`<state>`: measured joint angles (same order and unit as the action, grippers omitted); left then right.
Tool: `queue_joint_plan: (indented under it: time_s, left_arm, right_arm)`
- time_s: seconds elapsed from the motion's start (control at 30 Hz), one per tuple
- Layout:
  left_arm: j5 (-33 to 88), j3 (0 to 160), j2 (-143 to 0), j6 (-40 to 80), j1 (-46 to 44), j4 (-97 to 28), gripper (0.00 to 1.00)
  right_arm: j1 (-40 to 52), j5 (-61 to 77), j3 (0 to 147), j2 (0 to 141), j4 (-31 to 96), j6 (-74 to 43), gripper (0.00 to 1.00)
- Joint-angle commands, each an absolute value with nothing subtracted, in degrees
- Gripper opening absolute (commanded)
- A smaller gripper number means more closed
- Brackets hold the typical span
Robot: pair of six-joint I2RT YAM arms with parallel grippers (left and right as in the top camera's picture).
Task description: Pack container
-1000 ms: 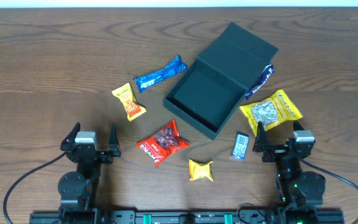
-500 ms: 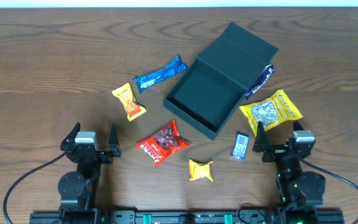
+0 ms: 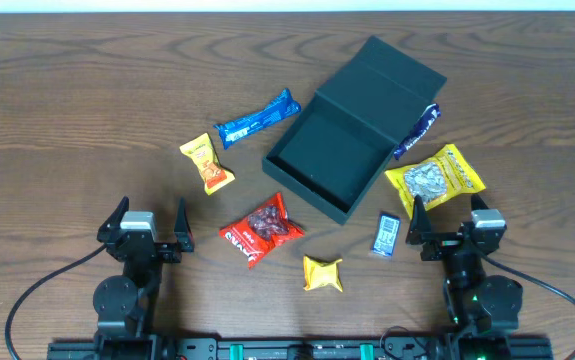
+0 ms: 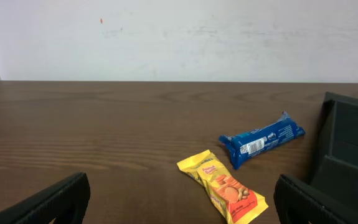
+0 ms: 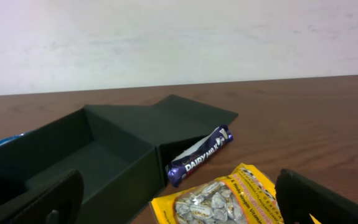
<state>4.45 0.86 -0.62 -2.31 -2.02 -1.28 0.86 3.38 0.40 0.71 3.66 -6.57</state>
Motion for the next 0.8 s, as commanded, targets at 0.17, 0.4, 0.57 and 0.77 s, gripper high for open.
queue_joint_plan:
  time_s: [0.17, 0.4, 0.57, 0.77]
  left_arm:
    - [4.91, 0.25, -0.58, -1.69, -1.89, -4.03, 0.95]
    - [4.91, 0.25, -0.58, -1.69, -1.89, -4.01, 0.95]
    - [4.91, 0.25, -0.58, -1.69, -1.89, -4.01, 0.95]
    - [4.91, 0.25, -0.58, -1.69, -1.89, -4.01, 0.95]
  right_arm:
    - [0.45, 3.2, 0.32, 0.32, 4.03, -7.22, 0.99]
    - [0.45, 3.2, 0.32, 0.32, 3.99, -7.22, 0.99]
    - [0.45, 3.2, 0.32, 0.32, 4.01, -7.22, 0.99]
    - [0.43, 2.24, 0.32, 0.32, 3.97, -6.48, 0.99]
